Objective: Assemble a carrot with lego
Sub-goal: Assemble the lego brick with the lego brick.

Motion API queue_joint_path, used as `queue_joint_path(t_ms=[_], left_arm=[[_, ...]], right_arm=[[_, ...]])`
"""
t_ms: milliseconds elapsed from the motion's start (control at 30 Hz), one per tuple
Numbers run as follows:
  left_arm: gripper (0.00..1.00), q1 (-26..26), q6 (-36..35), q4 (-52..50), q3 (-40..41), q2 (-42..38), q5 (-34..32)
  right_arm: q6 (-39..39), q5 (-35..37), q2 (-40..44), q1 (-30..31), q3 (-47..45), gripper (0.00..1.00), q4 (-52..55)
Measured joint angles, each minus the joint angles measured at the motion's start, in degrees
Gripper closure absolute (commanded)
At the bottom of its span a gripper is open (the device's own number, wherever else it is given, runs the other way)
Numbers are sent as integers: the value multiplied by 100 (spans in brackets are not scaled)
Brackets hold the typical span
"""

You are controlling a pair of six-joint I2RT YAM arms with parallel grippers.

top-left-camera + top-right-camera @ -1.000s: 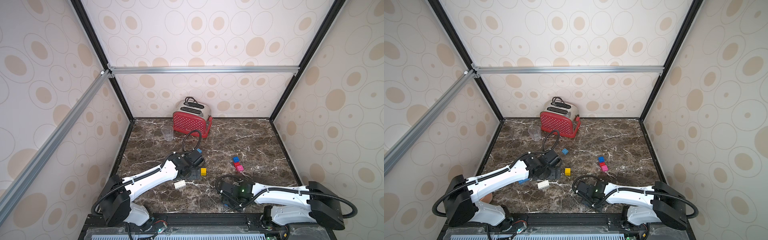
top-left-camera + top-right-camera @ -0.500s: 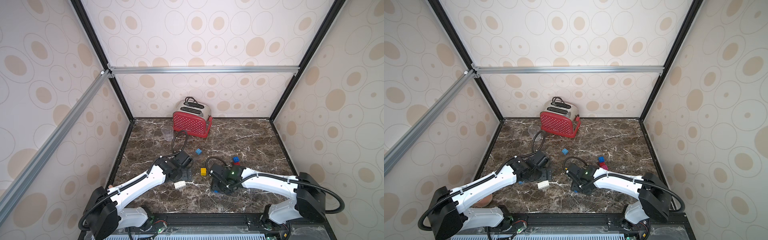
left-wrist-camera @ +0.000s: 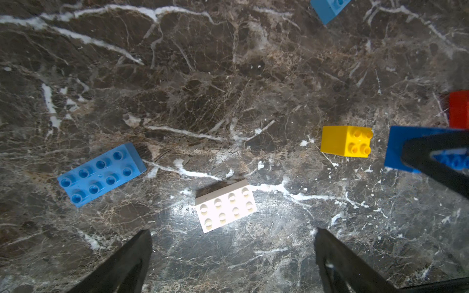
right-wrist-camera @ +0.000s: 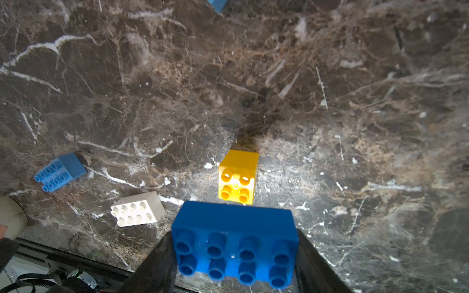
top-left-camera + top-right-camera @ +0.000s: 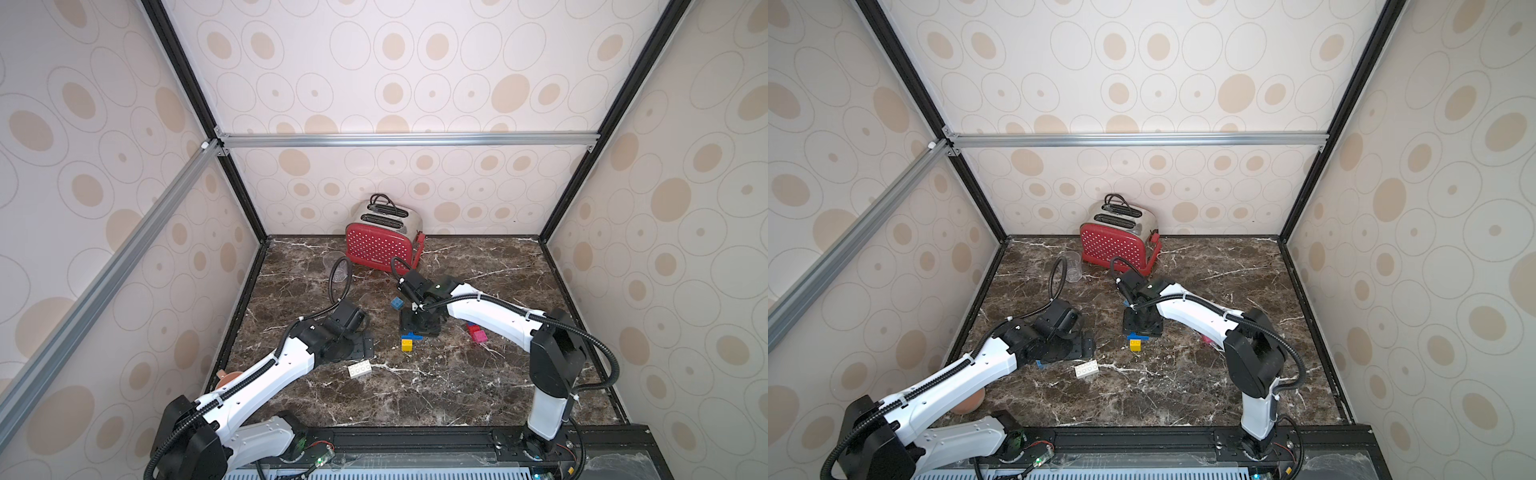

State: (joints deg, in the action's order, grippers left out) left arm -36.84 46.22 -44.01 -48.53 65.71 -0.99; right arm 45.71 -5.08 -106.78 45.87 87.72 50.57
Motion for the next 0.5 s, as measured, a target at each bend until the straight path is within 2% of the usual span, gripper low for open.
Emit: queue_joint_path(t_ms=[267,500], left_arm=[[1,11,-28,155,83,0,98],[1,11,-28,203,210,0,120]], right_arm=[[-275,-229,-474,-57,249,40,136],[-258,-315,-549,-57,249,40,129]])
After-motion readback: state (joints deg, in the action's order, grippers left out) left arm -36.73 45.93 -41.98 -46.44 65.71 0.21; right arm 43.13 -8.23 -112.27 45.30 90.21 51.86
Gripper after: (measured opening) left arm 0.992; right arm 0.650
